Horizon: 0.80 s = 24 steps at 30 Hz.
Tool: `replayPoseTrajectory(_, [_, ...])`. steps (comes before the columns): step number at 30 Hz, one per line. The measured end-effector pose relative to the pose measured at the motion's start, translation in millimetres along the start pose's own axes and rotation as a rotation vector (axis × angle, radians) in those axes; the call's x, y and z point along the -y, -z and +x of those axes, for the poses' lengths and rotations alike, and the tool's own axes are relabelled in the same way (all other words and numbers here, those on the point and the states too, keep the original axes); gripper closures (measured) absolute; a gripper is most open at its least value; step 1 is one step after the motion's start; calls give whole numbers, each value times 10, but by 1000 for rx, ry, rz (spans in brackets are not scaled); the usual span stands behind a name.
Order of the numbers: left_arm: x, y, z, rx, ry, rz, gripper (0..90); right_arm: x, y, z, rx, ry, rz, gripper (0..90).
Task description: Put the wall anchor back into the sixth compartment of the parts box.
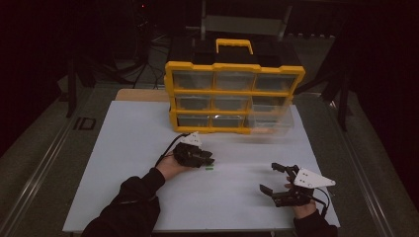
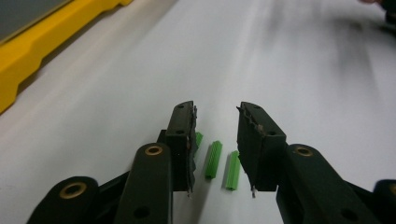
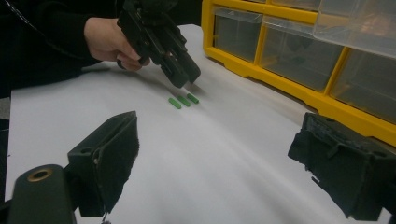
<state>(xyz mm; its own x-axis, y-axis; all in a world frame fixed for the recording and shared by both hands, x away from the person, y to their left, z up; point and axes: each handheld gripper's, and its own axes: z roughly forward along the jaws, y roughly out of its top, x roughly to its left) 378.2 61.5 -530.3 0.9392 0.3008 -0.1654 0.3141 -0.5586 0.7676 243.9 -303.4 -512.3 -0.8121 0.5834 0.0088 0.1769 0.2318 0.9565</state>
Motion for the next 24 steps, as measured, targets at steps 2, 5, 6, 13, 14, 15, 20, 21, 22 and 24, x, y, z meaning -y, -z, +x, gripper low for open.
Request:
replayPoseTrajectory(2, [9,-24,8,-5,4,8,672,0,-1,0,0,-2,0,125])
replayPoseTrajectory(5, [22,-47,33,-12,10,15,688,2,1,-1,0,-3,0,125])
replayPoseTrajectory(6, [23,-53,39,-13,8,23,689,2,1,-1,0,-3,1,125])
replayPoseTrajectory(13, [37,-109,51,-41,-1,63,706,4,1,-4,1,-4,4,125])
replayPoseTrajectory(14, [39,-117,51,-45,-5,67,708,4,1,-3,1,-4,4,125])
replayPoseTrajectory(15, [39,-117,51,-45,-5,67,710,4,1,-3,1,-4,4,125])
replayPoseTrajectory(20, [24,-154,45,-50,-17,93,742,4,1,-5,2,-5,6,125])
replayPoseTrajectory(21, [21,-156,43,-48,-19,95,747,4,1,-5,2,-5,5,125])
replayPoseTrajectory(22, [20,-159,39,-52,-24,96,755,4,1,-5,2,-4,6,125])
replayPoseTrajectory(24, [17,-165,37,-55,-24,98,775,5,-1,-6,5,-4,6,126])
